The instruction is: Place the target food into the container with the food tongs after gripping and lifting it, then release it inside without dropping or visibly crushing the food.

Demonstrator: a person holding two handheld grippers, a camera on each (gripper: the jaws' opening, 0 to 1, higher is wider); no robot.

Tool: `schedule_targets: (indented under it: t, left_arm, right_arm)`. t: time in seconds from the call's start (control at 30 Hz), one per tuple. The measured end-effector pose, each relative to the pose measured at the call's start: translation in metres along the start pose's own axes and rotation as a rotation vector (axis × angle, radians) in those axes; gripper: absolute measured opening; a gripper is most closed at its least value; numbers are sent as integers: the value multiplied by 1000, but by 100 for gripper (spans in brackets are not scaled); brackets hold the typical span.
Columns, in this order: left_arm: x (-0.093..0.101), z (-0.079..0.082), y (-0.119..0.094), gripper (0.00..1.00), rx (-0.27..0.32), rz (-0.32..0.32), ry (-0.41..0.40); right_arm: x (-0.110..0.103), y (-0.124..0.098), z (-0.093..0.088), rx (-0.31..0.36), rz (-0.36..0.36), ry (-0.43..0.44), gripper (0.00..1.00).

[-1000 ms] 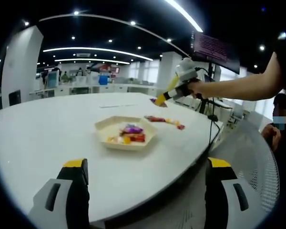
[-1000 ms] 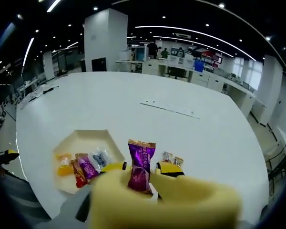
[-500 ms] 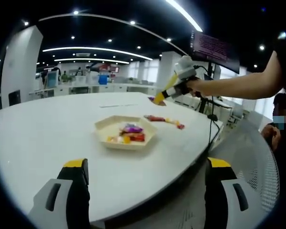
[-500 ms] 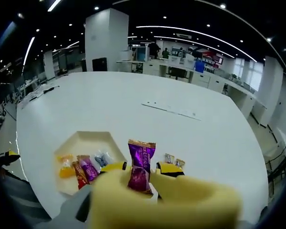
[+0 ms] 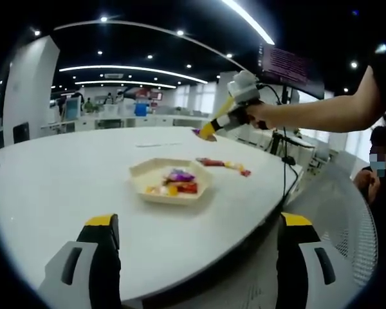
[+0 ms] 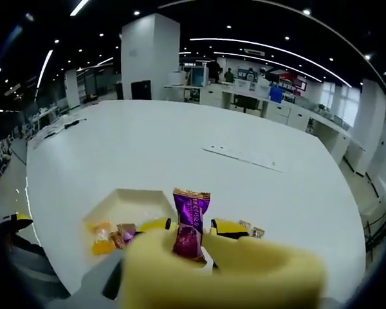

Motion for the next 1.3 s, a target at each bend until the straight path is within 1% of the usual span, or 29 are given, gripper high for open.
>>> schedule_targets:
  t: [0.2,0.6,0.73,0.97,1.13,1.17,1.23,1.3]
  left_arm:
    - [-1,1,0,99,11,10,3]
    - [-2,1,0,99,8,10,-1]
    - [-2,1,0,99,11,11,-5]
    - [-3,2,0,99,12,18,-6]
    - [-3,2,0,99,9,17,-4]
    - [-3,2,0,99,9,18,-4]
    - [-4,2,0,99,10,18,-7]
    - [-4,0,0,97,0,15,-10]
  right_arm:
    - [-16,10,3,-13,16,-32,23]
    - [-60,31,14,-18,104,-62,23]
    - [-72,35,17,-16,127,-70,23]
    - [-81,41,20,-21,150,-77,23]
    - [-88,42,20,-18,159,-99,24]
    - [-88,43,19,-20,162,-104,24]
    - [-93,43,18,-28,194,-117,28]
    - [-93,44,16,-24,185,-121,29]
Point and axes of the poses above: the point that each gripper's makers call its tool centre point, and the gripper's own axes: y roughly forward along the fingers, x roughly to its right, z roughly out of its top, the point moved 4 cm from there along -y, roughly backward along the fingers, and after that the axes turned 3 degrees about z, right-handed, at the moved point
